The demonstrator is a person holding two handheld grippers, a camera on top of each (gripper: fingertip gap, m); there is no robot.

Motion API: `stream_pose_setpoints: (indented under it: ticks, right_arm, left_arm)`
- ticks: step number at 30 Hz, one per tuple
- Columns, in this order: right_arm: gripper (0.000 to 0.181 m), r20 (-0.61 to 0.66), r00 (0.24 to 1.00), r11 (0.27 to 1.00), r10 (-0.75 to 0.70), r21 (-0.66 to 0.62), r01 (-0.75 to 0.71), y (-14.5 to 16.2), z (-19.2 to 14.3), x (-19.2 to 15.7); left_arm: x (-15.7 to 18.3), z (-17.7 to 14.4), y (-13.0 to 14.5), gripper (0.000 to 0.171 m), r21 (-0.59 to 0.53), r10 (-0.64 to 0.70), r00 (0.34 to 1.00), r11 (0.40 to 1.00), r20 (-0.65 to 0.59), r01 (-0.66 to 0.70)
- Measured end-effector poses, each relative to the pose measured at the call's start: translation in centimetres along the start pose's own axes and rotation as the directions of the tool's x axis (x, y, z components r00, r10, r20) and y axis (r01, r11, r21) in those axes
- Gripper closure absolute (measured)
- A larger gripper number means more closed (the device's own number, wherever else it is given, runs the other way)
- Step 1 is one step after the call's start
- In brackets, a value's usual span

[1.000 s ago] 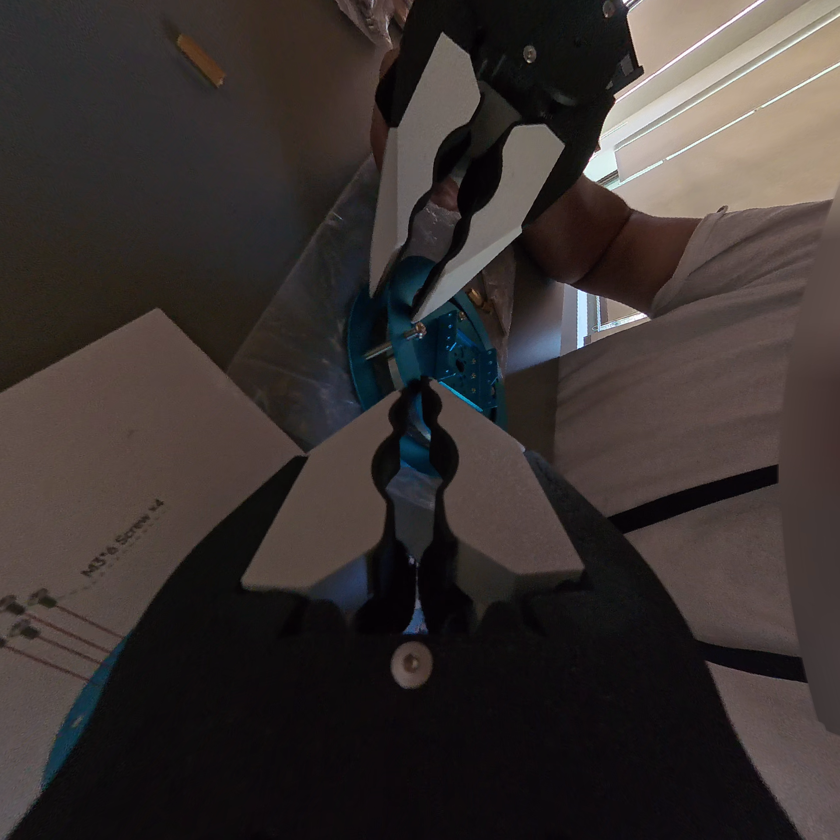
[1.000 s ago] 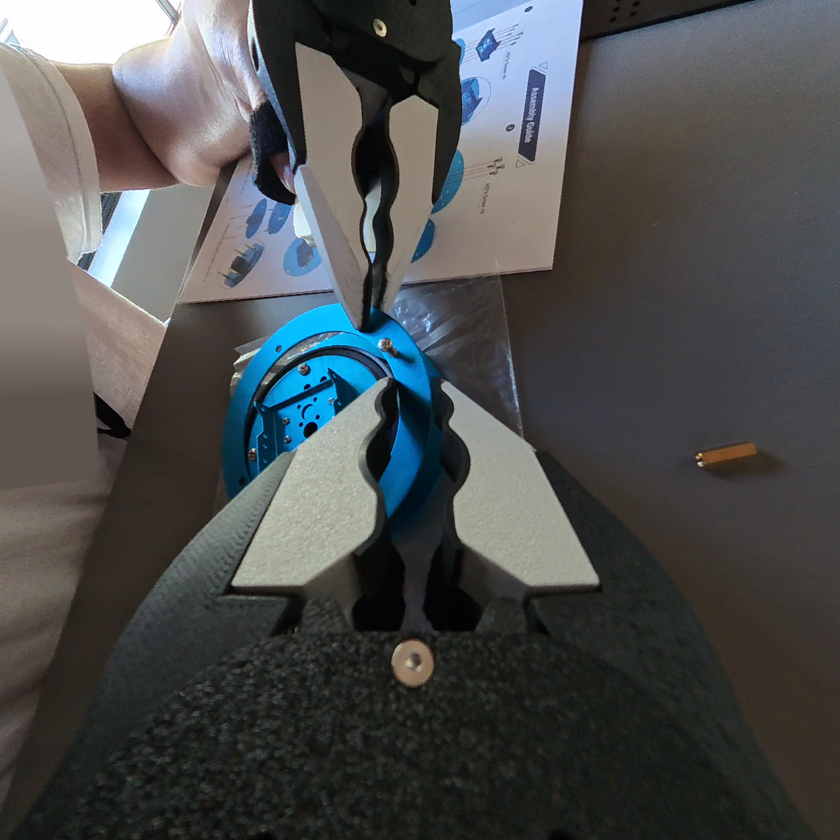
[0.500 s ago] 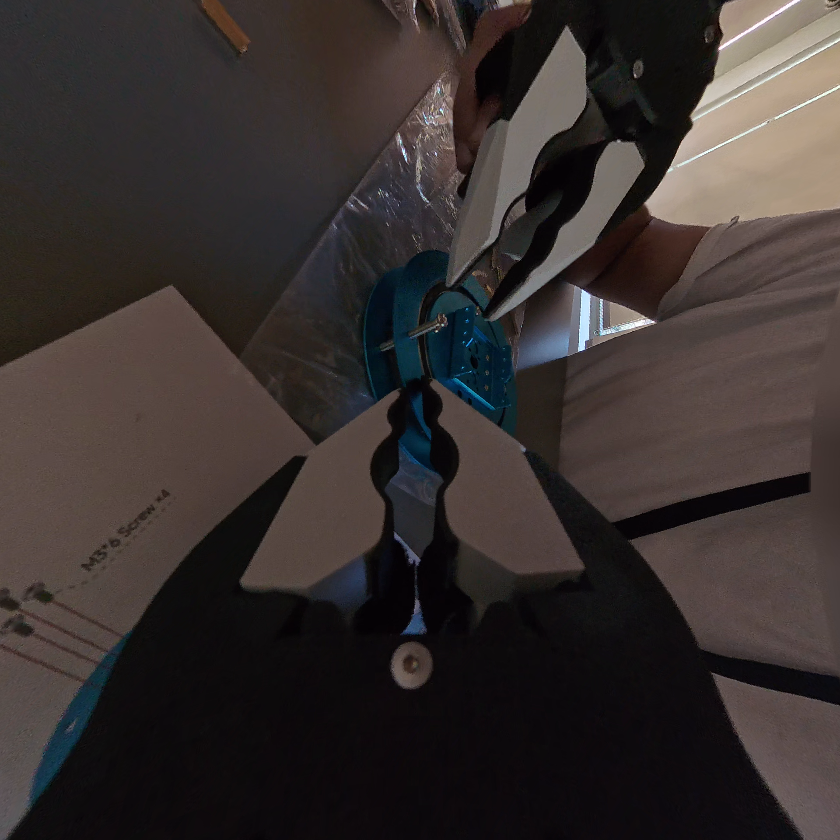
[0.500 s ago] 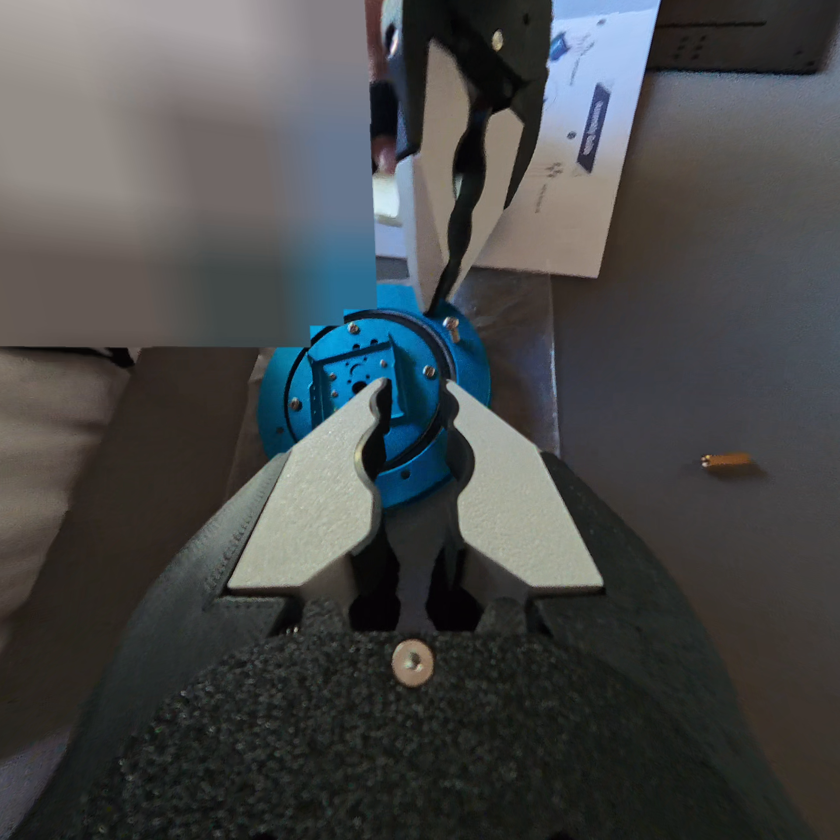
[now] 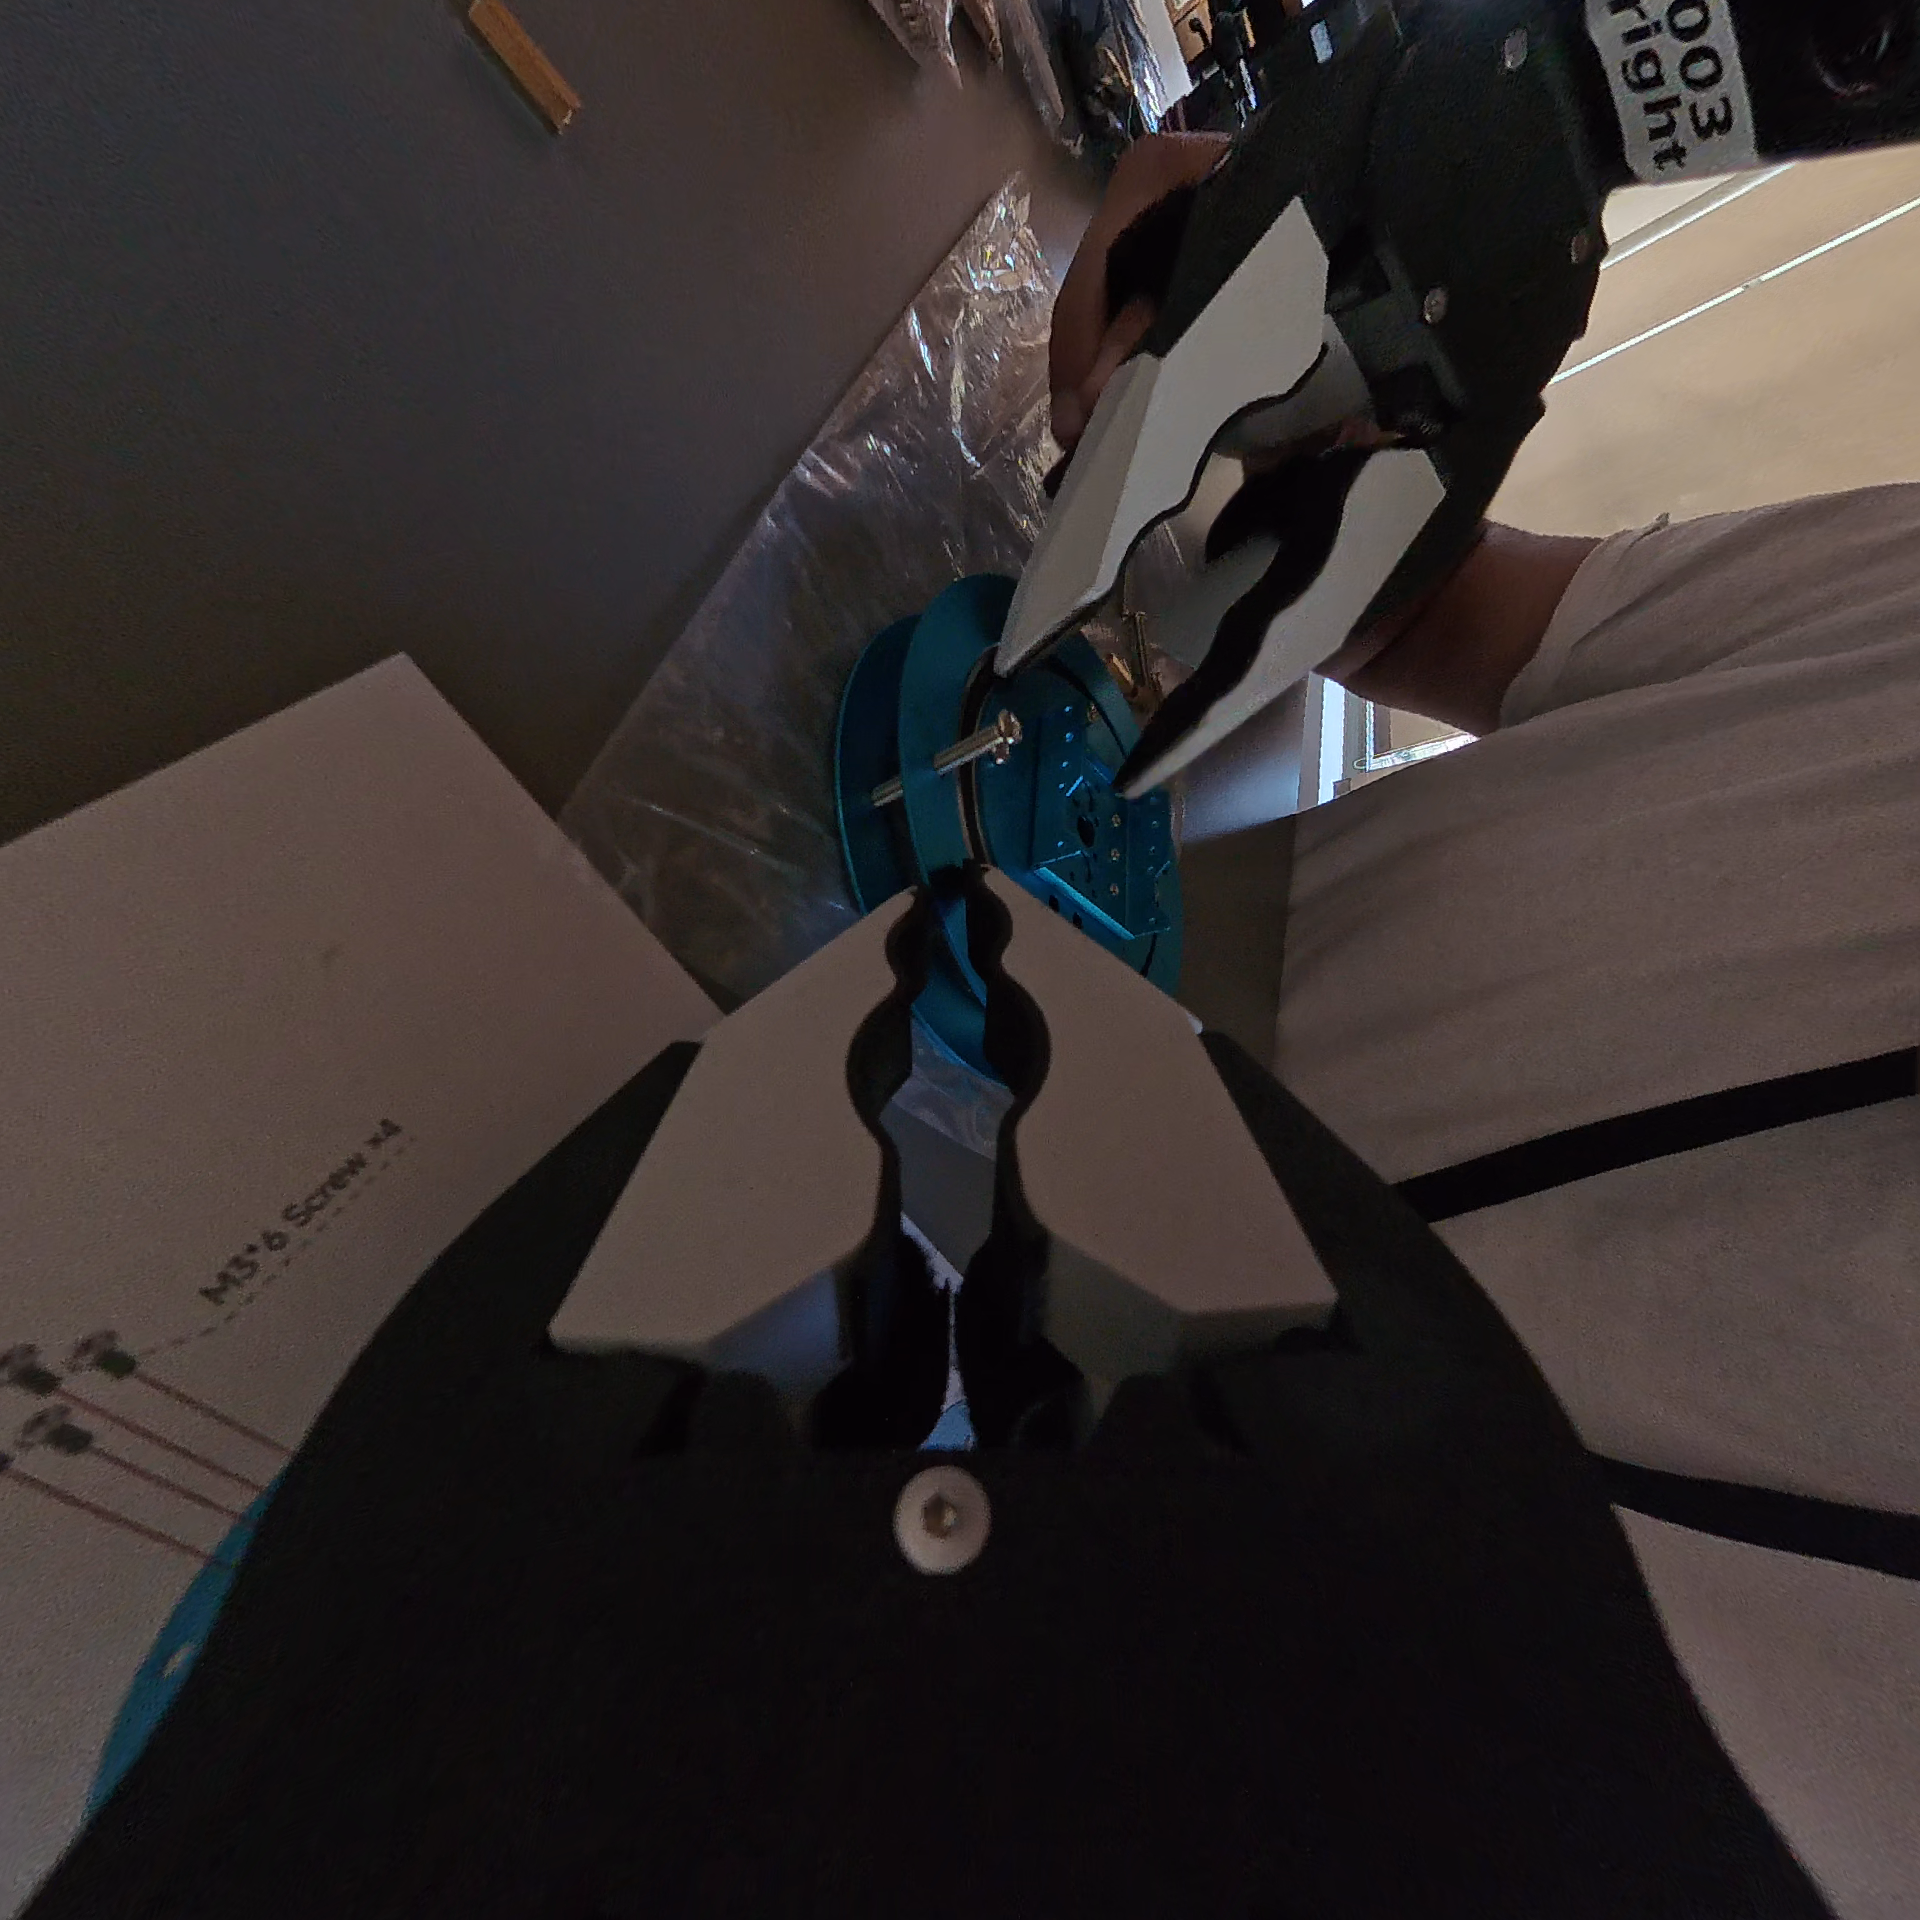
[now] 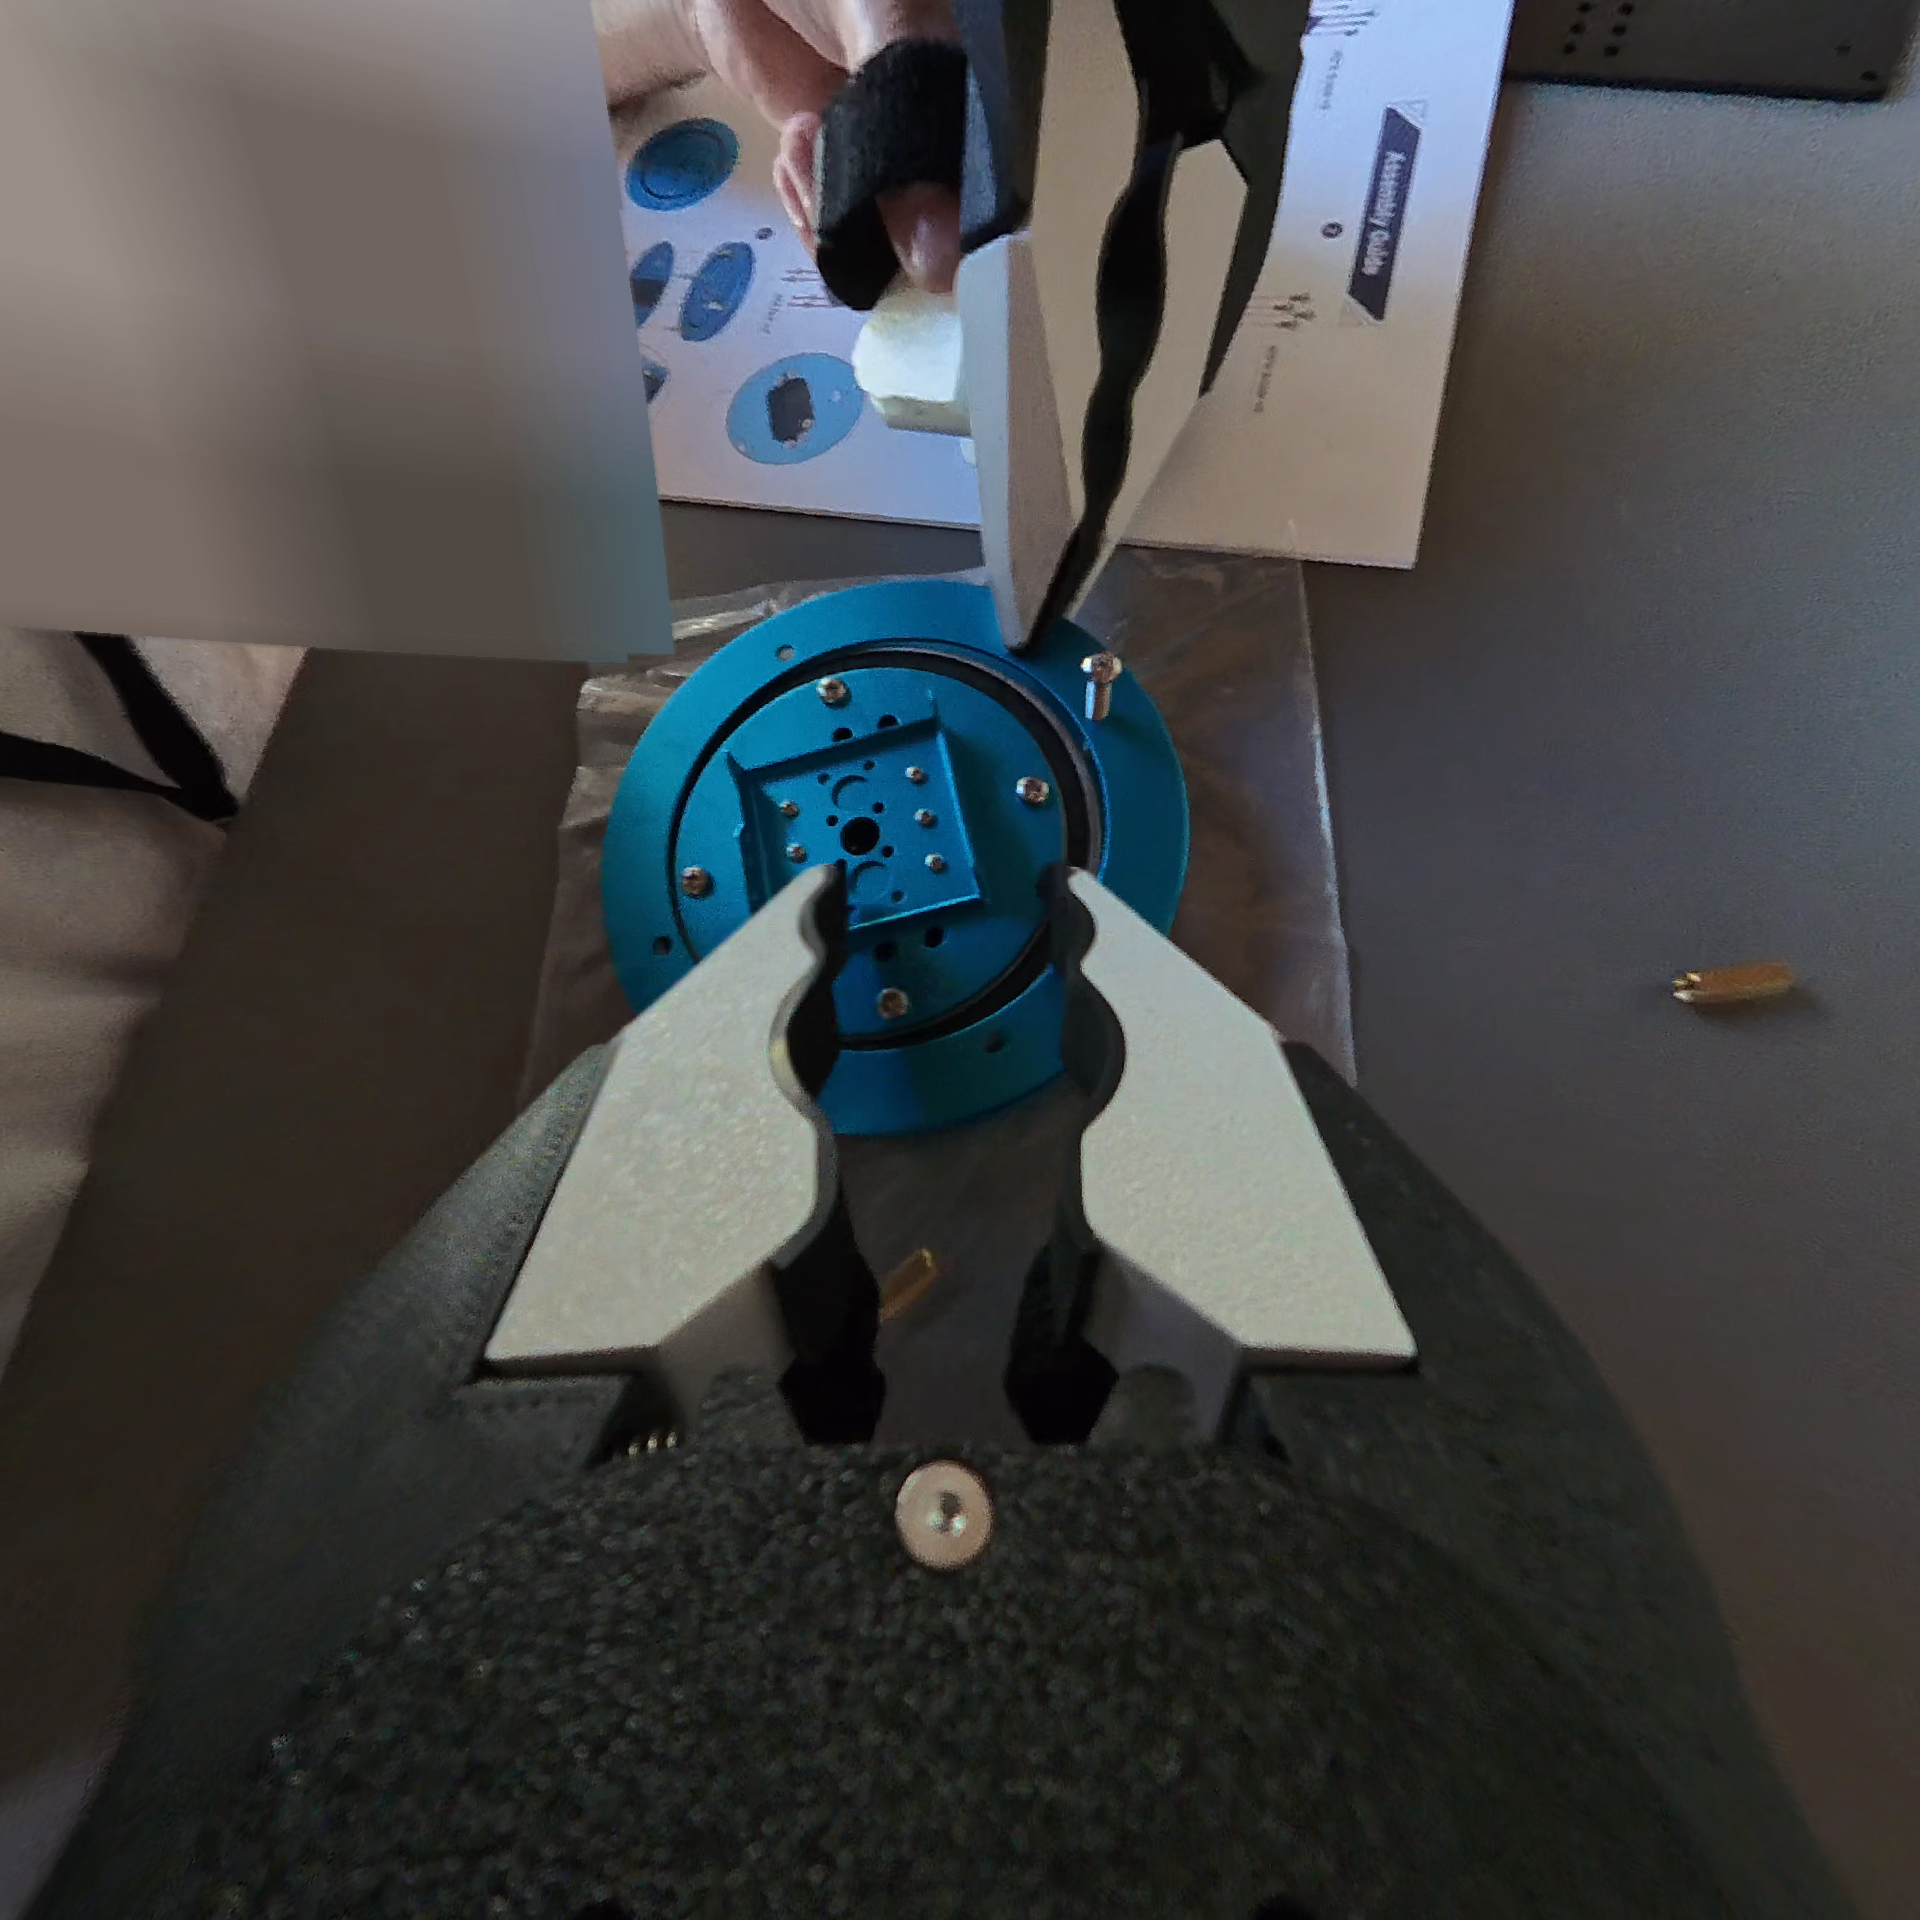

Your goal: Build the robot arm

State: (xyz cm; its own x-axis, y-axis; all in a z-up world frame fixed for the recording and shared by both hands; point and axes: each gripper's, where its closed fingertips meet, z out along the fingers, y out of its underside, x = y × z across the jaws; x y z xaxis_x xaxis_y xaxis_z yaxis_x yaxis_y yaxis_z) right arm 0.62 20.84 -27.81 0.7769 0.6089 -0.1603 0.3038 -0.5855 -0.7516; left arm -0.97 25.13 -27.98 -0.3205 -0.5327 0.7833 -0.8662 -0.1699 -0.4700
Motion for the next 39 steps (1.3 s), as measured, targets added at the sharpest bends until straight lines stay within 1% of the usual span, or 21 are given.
stream_pose_setpoints:
  ticks: [2,4,6,8,9,11,13,18,22,27,29,34,39]
  right_arm:
    - [0.158,-0.01,0.999,0.999,-0.04,0.001,0.04,-0.2,-0.3,-0.3]
    - [0.161,-0.051,0.997,0.999,-0.053,-0.011,0.052,-0.1,-0.5,-0.2]
    - [0.163,-0.061,0.997,0.999,-0.044,-0.025,0.043,0.2,-0.1,-0.2]
    - [0.179,-0.114,0.992,0.998,-0.062,-0.007,0.061,0.0,0.1,0.5]
    - [0.181,-0.116,0.989,0.996,-0.087,-0.009,0.087,0.0,0.1,0.6]
    - [0.181,-0.099,0.983,0.988,-0.157,-0.022,0.155,-0.1,0.2,0.8]
    - [0.181,-0.056,0.977,0.978,-0.207,-0.03,0.205,-0.2,0.3,0.9]
    - [0.181,0.11,0.97,0.976,-0.217,0.0,0.218,-0.3,0.3,0.8]
    - [0.181,0.171,0.952,0.967,-0.252,0.018,0.253,-0.4,0.4,0.7]
    - [0.181,0.259,0.931,0.966,-0.258,0.048,0.254,-0.4,0.5,0.6]
    - [0.181,0.28,0.928,0.969,-0.246,0.05,0.242,-0.5,0.5,0.6]
    - [0.181,0.292,0.913,0.959,-0.284,0.088,0.27,-0.6,0.6,0.6]
    - [0.181,0.29,0.921,0.966,-0.259,0.085,0.245,-0.6,0.6,0.6]
  left_arm:
    - [0.0,0.0,0.0,0.166,0.001,-0.001,1.0,1.0,-0.001,0.001]
    - [0.0,0.0,0.0,0.166,0.001,-0.002,1.0,1.0,-0.003,0.002]
    - [0.0,0.0,0.0,0.166,0.002,-0.004,1.0,1.0,-0.005,0.004]
    - [0.0,0.0,0.0,0.166,0.002,-0.005,1.0,1.0,-0.006,0.005]
    - [0.0,0.0,0.0,0.166,0.002,-0.006,1.0,1.0,-0.006,0.006]
    - [0.0,0.0,0.0,0.166,0.002,-0.006,1.0,1.0,-0.008,0.006]
    - [0.0,0.0,-0.1,0.166,0.002,-0.008,1.0,1.0,-0.011,0.008]
    - [0.0,0.0,0.0,0.166,0.001,-0.006,1.0,1.0,-0.01,0.006]
    - [0.0,0.0,0.0,0.166,0.0,-0.011,1.0,1.0,-0.015,0.011]
    - [0.0,0.0,0.0,0.166,-0.002,-0.013,1.0,1.0,-0.019,0.013]
    - [0.0,-0.1,0.1,0.166,-0.003,-0.016,1.0,1.0,-0.022,0.015]
    - [0.1,-0.1,0.2,0.166,-0.011,-0.022,0.999,1.0,-0.032,0.022]
    - [0.0,-0.1,0.1,0.166,-0.007,-0.025,0.999,1.0,-0.031,0.024]
